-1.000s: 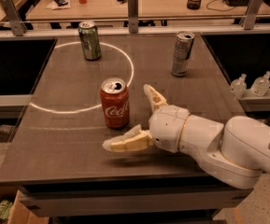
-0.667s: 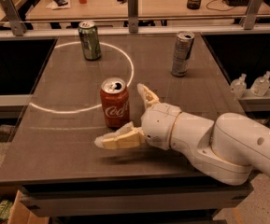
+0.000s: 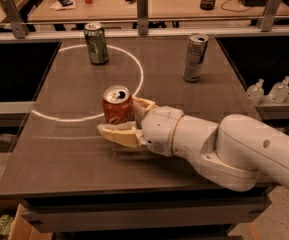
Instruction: Move coke can near redbull can
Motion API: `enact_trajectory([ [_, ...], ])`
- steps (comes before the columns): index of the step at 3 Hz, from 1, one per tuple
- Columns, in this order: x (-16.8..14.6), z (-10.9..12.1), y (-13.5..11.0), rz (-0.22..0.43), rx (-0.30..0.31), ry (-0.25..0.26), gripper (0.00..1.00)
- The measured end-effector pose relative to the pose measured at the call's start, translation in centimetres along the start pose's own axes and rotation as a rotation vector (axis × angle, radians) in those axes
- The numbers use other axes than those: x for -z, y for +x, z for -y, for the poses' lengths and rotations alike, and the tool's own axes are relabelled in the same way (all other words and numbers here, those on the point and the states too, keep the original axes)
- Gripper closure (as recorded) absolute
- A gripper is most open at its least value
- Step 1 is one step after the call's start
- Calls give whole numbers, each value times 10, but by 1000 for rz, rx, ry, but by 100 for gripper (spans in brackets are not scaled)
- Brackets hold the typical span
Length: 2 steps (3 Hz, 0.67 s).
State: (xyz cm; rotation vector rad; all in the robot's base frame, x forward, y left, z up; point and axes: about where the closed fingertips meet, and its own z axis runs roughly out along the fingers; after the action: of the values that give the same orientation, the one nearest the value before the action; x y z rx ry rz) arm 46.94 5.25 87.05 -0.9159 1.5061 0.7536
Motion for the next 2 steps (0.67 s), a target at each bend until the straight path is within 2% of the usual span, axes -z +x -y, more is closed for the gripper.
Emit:
enact_trajectory([
  [1, -3, -3, -2, -6, 9, -13, 62],
  [2, 15, -7, -11, -20, 31, -17, 86],
])
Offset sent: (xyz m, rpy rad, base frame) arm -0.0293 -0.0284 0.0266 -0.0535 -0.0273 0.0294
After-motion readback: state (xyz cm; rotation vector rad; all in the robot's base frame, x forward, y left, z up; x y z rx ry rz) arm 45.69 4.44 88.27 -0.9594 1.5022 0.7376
